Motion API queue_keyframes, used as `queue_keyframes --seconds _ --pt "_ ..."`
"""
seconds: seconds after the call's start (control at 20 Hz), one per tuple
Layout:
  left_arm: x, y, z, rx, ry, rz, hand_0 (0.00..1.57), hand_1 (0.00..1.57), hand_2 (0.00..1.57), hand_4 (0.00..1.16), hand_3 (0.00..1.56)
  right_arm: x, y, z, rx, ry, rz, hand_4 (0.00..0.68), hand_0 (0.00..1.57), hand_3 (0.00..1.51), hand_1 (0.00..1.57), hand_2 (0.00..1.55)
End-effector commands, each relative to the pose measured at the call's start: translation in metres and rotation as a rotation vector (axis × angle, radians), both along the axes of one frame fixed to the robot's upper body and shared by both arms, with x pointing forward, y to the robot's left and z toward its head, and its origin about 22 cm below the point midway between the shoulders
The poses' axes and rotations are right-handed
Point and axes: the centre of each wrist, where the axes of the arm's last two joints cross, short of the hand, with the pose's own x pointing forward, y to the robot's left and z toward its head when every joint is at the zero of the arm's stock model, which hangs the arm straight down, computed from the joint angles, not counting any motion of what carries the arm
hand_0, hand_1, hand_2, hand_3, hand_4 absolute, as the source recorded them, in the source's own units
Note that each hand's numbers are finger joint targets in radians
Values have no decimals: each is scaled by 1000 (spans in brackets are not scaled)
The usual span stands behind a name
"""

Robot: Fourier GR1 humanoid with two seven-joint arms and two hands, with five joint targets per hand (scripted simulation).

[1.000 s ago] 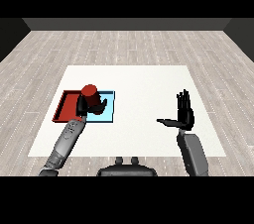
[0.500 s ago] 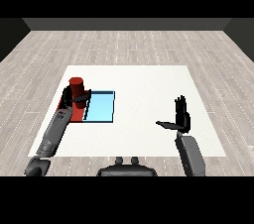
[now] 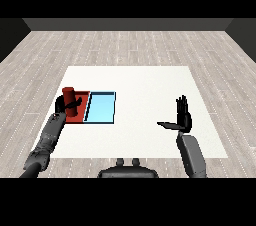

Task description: Pick the red can and put it in the red box

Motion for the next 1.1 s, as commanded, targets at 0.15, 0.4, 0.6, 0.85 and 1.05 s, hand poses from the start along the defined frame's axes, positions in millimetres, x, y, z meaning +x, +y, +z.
queue_keyframes --seconds 0.15,0.4,0.6,0.85,1.05 --pt "-11 15 -30 72 239 122 333 333 454 723 328 -6 5 6 -40 -73 -3 0 0 0 0 0" --pt "-10 8 -37 -18 291 160 760 760 758 672 0 -1 -5 0 -33 -67 3 0 0 0 0 0" --pt "-30 28 -47 16 361 37 230 230 450 686 0 3 -3 5 -21 -94 22 0 0 0 0 0" --pt "-24 25 -43 126 505 65 0 0 0 0 0 -17 5 7 -15 -113 37 0 0 0 0 0" --pt "0 22 -15 51 507 113 0 0 0 0 0 -5 -6 13 -17 -127 37 0 0 0 0 0"
